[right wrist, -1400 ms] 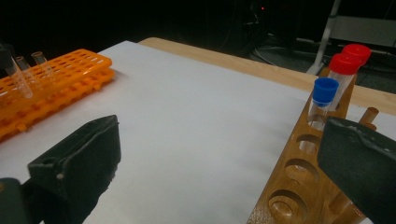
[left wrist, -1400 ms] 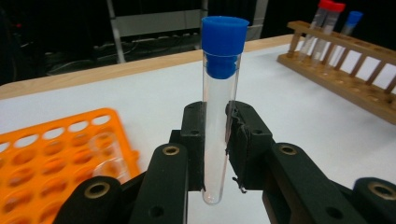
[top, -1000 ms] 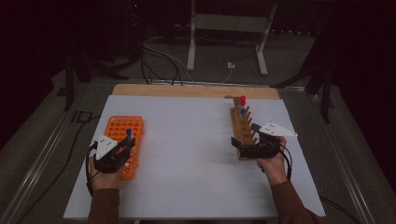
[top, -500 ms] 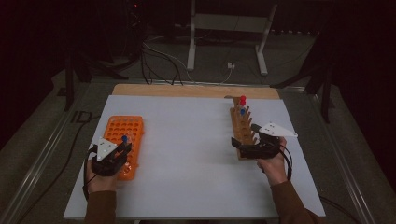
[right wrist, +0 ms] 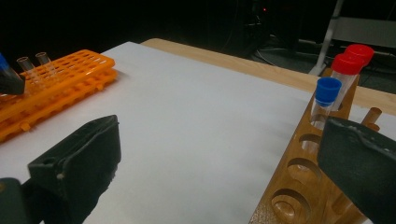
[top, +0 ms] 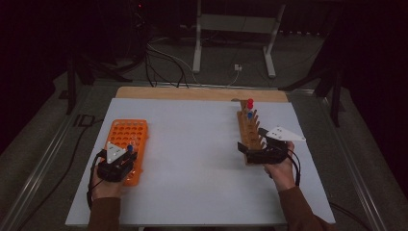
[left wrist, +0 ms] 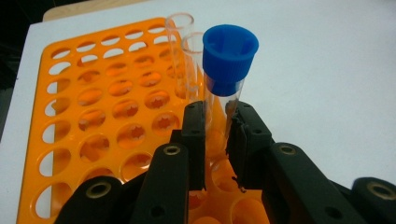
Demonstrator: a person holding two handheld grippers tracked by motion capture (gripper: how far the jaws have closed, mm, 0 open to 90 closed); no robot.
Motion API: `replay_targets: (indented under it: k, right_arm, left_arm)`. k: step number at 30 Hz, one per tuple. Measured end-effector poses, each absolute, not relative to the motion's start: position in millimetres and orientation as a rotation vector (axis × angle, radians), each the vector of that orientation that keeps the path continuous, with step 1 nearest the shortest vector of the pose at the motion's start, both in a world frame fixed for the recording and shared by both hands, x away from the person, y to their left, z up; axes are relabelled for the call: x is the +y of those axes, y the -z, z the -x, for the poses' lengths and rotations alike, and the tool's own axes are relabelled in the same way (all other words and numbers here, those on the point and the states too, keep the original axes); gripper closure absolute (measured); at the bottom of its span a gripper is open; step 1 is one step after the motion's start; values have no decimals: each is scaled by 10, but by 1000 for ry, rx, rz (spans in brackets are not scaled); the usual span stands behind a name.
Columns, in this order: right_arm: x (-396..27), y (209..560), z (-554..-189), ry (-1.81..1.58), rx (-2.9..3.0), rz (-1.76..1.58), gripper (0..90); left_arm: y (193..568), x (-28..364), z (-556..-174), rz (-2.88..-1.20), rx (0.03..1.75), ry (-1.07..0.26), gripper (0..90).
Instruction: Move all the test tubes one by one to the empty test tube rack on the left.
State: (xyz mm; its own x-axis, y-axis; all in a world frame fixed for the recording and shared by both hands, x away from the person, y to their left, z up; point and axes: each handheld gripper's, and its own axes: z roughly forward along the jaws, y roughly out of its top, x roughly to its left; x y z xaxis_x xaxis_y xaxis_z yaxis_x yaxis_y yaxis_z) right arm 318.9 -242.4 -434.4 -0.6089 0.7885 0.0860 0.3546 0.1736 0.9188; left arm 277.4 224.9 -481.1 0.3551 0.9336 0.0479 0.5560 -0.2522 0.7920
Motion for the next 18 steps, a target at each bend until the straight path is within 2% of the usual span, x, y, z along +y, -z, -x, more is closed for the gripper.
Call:
replay_targets:
  k: [11, 18]
  right_arm:
    - [-2409, 4350, -3191, -1422, 2051, -1071, 2]
    - [-2413, 4353, -3196, -1422, 2052, -1072, 2]
  left_arm:
    - [4834, 2241, -2790, -1943, 1310, -682, 764]
    - [4779, 2249, -2741, -1896, 1300, -683, 622]
